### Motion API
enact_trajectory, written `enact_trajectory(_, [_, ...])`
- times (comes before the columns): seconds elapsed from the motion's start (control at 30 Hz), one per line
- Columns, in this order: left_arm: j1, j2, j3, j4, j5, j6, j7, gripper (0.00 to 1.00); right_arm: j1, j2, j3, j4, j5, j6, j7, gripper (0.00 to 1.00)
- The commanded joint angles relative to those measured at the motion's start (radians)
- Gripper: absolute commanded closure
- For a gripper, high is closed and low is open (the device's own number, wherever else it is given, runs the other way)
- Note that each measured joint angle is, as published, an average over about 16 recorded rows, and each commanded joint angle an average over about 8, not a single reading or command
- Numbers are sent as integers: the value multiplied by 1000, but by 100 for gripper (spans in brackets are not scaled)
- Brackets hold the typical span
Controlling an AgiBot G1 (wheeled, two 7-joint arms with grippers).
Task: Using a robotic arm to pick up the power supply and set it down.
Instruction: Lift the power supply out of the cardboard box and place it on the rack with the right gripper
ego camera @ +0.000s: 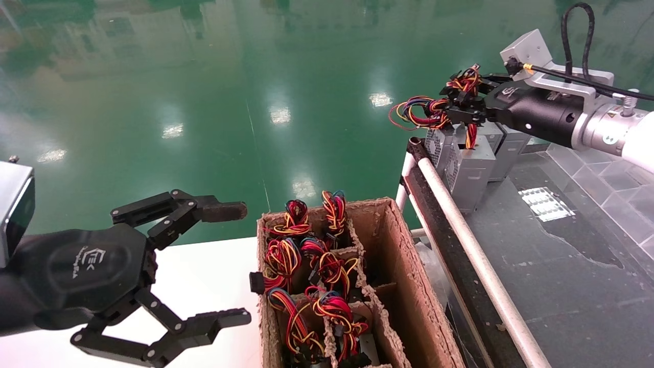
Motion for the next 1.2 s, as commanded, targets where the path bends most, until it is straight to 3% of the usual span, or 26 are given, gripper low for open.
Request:
enact_trajectory(0.03, [0,0,0,0,0,0,0,0,1,-2,1,2,1,-13,1,100])
enact_trajectory(0.3, [0,0,0,0,0,0,0,0,-16,3,-4,-9,-5,-19,-8,100])
enact_trajectory(0.33, [0,0,0,0,0,0,0,0,-19,4,-4,-11,-6,-17,-8,96])
enact_trajectory(0.37, [0,0,0,0,0,0,0,0,-20,4,-5,-12,-6,-15,-8,89])
enact_trajectory(0.57, [0,0,0,0,0,0,0,0,-21,12,-6,-15,-8,-19,-2,14])
enact_trajectory(0.63, [0,0,0,0,0,0,0,0,-20,15,-5,-15,-8,-26,1,0])
enact_trajectory(1.2, [0,0,0,0,0,0,0,0,-13,30,-20,-14,-29,-79,25,0])
